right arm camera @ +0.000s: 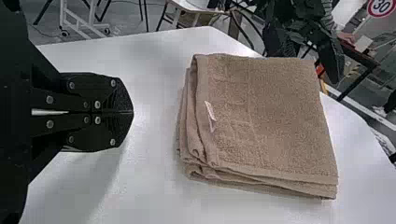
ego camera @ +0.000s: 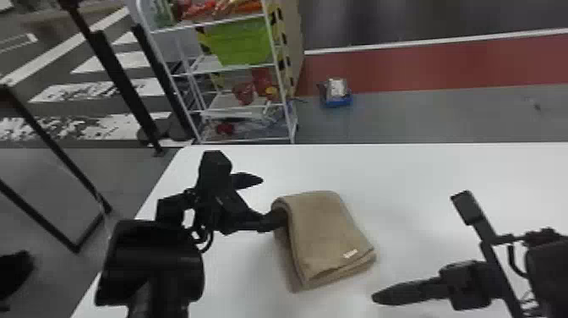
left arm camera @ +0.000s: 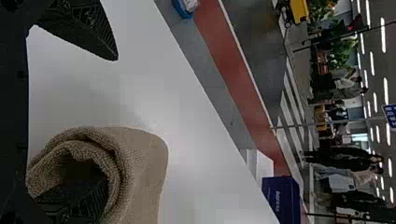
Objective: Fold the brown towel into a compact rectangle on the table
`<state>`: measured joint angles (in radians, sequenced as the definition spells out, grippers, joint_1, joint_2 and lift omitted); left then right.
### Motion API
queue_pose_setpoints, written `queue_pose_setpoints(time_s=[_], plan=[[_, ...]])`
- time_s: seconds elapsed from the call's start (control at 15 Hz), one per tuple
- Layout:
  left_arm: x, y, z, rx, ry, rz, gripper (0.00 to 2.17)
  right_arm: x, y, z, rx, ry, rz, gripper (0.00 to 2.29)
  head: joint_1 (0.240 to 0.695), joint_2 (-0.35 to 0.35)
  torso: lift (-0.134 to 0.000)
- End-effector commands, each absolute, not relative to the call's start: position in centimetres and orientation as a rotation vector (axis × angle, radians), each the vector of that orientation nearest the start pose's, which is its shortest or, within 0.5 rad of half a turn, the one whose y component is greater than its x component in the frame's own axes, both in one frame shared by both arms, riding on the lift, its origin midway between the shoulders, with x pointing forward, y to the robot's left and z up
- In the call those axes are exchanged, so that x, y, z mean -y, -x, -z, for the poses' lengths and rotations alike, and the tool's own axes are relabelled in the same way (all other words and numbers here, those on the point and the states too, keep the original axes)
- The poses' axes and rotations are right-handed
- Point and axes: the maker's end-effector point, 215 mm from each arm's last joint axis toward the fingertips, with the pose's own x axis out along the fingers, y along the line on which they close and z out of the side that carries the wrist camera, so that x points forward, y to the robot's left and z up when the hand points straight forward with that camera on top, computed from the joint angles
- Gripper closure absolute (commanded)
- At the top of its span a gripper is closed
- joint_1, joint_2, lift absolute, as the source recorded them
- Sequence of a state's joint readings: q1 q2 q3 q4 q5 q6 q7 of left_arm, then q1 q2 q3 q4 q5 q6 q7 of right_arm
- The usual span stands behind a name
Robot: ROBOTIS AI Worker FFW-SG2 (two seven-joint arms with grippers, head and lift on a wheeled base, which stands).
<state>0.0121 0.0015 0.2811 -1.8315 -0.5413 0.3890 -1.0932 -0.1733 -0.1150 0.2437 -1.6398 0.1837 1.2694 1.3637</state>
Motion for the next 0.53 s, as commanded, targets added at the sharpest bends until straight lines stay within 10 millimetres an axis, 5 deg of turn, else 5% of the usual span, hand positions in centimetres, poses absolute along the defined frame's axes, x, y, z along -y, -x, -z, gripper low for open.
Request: queue_pose_setpoints(time_s=[0.0,0.47], plan=[[-24.0,-51.6,40.1,-0.461,-0.304,0.637,0.08,2.5,-37.8,44.7,-1.094,-0.391,-1.212,2.26,0.695,0.277,-0.124],[-23.7,-51.7,41.4,-0.481,-0.296,0.646,0.08,0.5,-39.6,35.9,-1.003,-0.594,-1.268,2.26,0.695,0.269,-0.124]])
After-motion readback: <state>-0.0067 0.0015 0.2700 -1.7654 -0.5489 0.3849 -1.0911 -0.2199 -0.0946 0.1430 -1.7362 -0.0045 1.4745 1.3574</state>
